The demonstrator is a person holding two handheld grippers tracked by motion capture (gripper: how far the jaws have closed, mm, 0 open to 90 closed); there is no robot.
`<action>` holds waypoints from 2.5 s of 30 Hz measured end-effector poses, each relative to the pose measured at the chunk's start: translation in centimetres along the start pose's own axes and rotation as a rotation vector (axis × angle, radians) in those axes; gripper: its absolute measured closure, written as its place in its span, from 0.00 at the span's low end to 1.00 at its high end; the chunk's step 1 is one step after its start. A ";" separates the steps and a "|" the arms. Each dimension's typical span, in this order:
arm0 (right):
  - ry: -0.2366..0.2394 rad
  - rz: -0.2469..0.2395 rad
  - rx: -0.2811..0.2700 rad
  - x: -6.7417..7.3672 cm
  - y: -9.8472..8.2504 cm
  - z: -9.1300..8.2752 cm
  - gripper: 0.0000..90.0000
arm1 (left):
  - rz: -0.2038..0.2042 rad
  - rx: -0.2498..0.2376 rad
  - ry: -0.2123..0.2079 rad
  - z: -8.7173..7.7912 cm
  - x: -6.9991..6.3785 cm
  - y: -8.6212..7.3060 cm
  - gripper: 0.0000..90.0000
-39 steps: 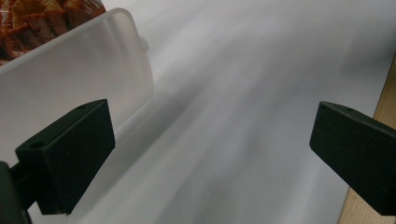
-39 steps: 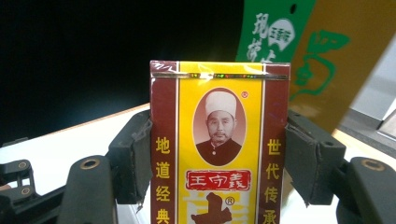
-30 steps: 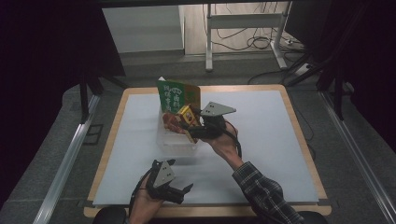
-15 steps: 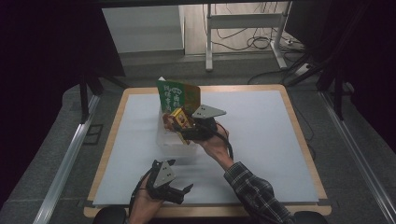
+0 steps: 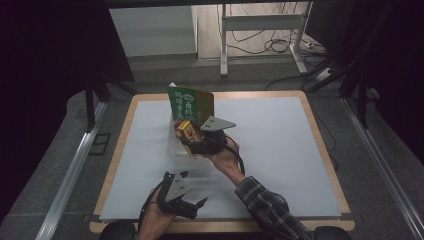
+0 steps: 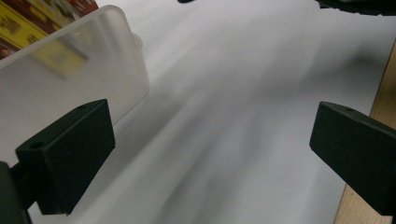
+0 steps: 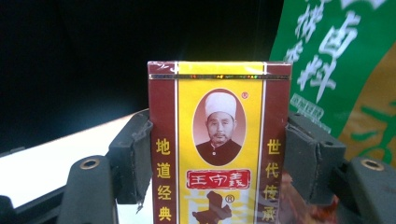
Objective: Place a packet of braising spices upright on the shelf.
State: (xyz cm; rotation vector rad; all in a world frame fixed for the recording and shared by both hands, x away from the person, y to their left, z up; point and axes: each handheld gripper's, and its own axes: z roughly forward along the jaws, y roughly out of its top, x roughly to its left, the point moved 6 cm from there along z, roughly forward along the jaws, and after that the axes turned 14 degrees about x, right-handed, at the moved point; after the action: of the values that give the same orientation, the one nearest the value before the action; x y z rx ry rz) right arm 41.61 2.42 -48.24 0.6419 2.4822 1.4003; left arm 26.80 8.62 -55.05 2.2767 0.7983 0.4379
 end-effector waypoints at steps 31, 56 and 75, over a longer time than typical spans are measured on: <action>-0.025 0.019 0.207 -0.2 -4.0 -0.1 0.37 | 0.018 0.016 0.001 0.2 -0.3 0.0 0.00; 0.032 0.044 0.263 -0.7 -3.4 -1.0 0.08 | 0.014 0.013 0.006 0.2 -0.1 0.0 0.00; 0.028 0.024 0.275 -0.9 -3.0 -2.8 0.06 | 0.011 0.007 0.011 0.1 0.0 0.0 0.00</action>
State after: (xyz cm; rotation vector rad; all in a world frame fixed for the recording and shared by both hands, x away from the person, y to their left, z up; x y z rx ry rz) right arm 40.49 -1.46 -49.41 0.7106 2.7244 1.0905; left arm 26.86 8.58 -55.12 2.2877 0.7942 0.4536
